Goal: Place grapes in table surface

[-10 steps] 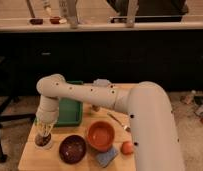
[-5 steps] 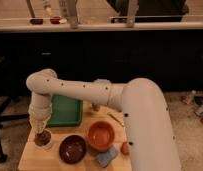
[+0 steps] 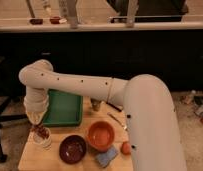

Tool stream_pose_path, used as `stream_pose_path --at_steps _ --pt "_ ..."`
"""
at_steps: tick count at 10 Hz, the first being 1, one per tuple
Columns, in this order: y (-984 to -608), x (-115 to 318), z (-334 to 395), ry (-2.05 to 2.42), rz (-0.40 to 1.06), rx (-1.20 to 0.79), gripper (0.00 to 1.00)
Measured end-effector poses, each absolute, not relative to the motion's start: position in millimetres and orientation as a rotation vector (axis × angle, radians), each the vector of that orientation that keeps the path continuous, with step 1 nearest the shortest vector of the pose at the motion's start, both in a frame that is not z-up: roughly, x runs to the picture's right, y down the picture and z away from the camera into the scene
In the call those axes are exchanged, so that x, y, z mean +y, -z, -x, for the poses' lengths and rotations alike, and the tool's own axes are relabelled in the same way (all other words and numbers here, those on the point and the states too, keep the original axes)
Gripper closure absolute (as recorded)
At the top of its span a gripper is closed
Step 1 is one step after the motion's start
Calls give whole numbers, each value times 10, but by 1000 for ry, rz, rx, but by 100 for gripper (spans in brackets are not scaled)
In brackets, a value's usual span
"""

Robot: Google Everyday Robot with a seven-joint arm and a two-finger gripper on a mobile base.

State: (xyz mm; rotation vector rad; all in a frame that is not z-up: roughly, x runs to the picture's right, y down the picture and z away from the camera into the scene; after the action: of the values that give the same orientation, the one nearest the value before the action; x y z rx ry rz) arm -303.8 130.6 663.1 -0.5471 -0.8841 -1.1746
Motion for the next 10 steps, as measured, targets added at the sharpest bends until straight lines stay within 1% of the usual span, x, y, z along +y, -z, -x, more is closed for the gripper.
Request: stream_pose_path --at_steps 4,10 --pt "-6640 1077 3034 1163 537 -832 100" --pt "-6530 904 3040 1154 551 -777 100"
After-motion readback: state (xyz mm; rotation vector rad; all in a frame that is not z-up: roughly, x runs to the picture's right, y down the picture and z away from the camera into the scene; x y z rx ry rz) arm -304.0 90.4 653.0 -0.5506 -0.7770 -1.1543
